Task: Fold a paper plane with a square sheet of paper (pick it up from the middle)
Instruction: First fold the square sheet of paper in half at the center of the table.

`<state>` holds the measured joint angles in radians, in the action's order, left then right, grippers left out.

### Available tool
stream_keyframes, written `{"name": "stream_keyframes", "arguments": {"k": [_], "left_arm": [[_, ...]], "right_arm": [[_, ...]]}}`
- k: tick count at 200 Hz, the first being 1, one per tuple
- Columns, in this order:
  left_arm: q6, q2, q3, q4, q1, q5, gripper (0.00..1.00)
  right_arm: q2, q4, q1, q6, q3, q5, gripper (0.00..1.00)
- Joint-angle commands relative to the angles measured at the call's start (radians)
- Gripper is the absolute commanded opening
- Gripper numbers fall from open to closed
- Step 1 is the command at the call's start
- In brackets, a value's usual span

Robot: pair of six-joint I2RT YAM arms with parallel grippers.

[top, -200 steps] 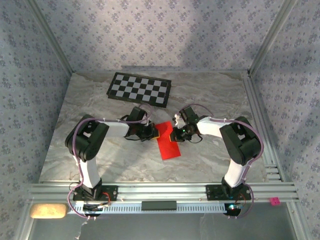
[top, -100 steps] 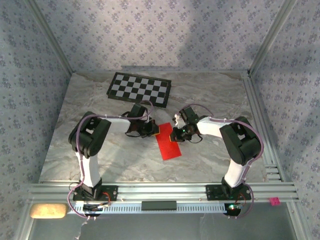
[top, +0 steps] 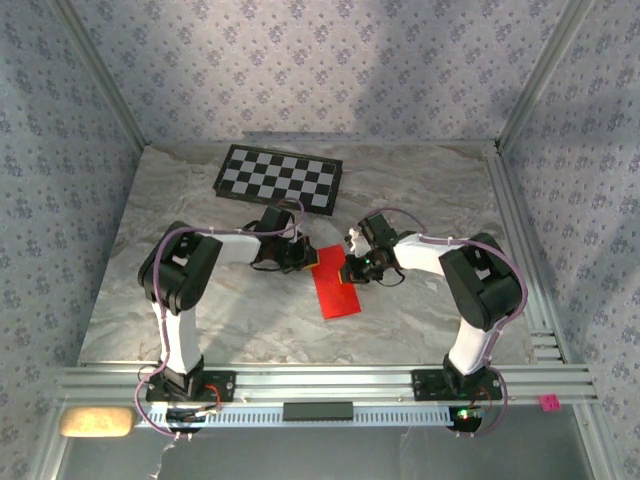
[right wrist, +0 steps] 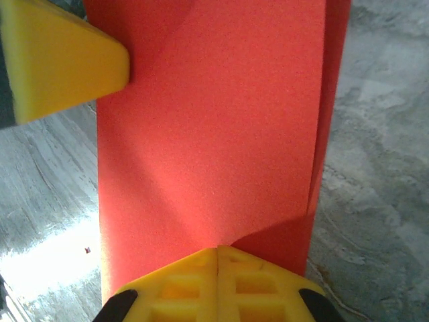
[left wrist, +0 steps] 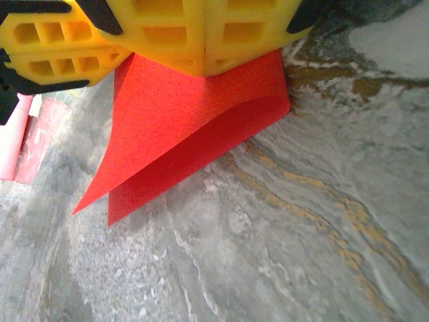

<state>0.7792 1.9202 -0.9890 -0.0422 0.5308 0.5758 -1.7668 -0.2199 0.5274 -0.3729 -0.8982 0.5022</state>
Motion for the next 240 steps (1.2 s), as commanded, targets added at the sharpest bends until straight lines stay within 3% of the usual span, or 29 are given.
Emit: {"name": "stream_keyframes", "arguments": {"k": [1, 155, 240], "left_arm": [[0.011, 0.032, -0.03, 0.072, -0.041, -0.151, 0.05], [0.072, 0.071, -0.151, 0.256, -0.053, -0.336, 0.05], [0.076, 0.056, -0.212, 0.29, -0.045, -0.331, 0.06]], "right_arm": [[-0.048, -0.151, -0.007, 0.012, 0.056, -0.099, 0.0], [-0.031, -0.136, -0.021, 0.015, 0.082, -0.084, 0.0], [-0.029, -0.135, -0.024, 0.013, 0.083, -0.081, 0.0]]}}
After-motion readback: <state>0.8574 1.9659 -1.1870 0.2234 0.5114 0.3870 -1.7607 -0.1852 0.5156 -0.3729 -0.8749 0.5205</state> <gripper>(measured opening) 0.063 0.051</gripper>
